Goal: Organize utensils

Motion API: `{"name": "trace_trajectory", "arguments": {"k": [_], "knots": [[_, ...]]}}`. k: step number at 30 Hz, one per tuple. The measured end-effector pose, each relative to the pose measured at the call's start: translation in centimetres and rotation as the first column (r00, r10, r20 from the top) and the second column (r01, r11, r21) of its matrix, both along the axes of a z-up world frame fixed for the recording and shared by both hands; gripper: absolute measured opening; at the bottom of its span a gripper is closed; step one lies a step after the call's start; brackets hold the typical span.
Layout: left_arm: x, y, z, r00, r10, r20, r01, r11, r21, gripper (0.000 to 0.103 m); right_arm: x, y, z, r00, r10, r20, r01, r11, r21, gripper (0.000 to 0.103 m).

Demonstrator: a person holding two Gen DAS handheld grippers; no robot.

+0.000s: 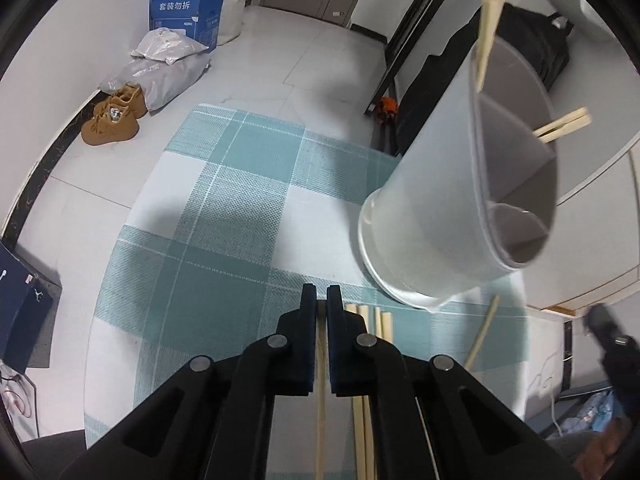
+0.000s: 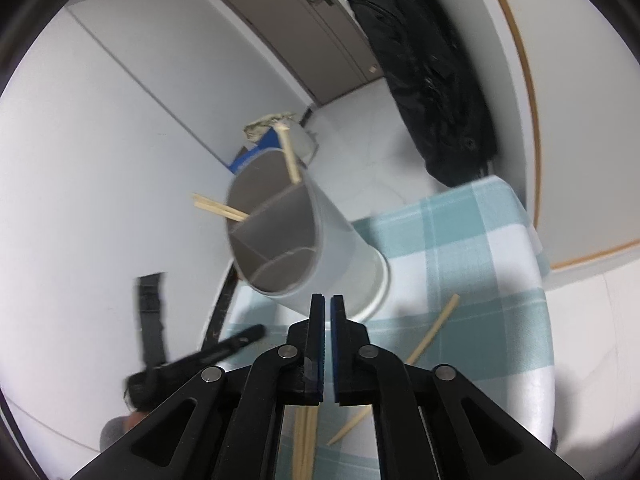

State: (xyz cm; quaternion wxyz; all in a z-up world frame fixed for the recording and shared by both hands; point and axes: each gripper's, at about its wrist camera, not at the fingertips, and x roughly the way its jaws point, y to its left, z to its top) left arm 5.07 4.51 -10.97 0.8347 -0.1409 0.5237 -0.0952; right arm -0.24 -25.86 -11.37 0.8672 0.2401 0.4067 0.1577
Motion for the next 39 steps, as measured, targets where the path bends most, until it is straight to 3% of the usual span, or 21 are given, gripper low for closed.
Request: {"name": "trace_trajectory", "arguments": {"k": [4, 8, 12, 15, 20, 25, 28, 31, 39], "knots": [[-0.5, 0.4, 0.5, 1.000, 0.006, 0.023, -0.006, 1.000, -0.009, 0.001, 0.6, -1.5, -2.0, 0.994, -0.060, -0.090, 0.059, 0.998, -0.015, 0.005], [-0.5, 1.2, 0.7, 1.000, 0.007, 0.024, -0.006, 1.000, -0.028, 0.001, 2.1, -2.7, -5.1, 0.969, -0.110, -0.222, 0.100, 0.993, -0.055, 0.018], [-0.4, 1.8, 1.0, 0.999, 0.005, 0.033, -0.003, 0.999, -0.048, 0.001, 4.4, -3.2, -7.0, 0.941, -0.138, -0.310, 0.110, 0.988, -0.108, 0.022], [-0.5, 1.9, 1.4, 0.999, -0.011, 0.048, 0.013, 0.999, -0.047, 0.001, 6.0, -3.4, -7.8, 0.926, -0.153, -0.344, 0.109, 0.984, -0.144, 0.031], [-0.6, 2.4, 1.4, 0.998, -0.029, 0.054, 0.031, 0.998, -0.048, 0.001, 7.7, -2.6, -9.0, 0.906, -0.180, -0.382, 0.109, 0.973, -0.202, 0.031], [-0.6, 2.8, 1.4, 0.999, -0.027, 0.045, 0.030, 0.997, -0.065, 0.001, 8.5, -0.8, -8.9, 0.907, -0.210, -0.365, 0.095, 0.946, -0.309, 0.030], [-0.6, 3.1, 1.6, 0.998, -0.024, 0.049, 0.028, 0.997, -0.071, 0.001, 8.3, -0.3, -8.8, 0.896, -0.257, -0.362, 0.124, 0.928, -0.352, 0.024], [-0.6, 3.4, 1.8, 0.998, -0.018, 0.057, 0.022, 0.997, -0.078, 0.001, 7.9, -0.1, -8.9, 0.895, -0.292, -0.337, 0.139, 0.900, -0.413, 0.009], [-0.8, 3.2, 1.9, 0.998, -0.023, 0.067, 0.028, 0.997, -0.075, 0.001, 6.5, -1.6, -8.7, 0.882, -0.299, -0.363, 0.167, 0.921, -0.352, 0.002]]}}
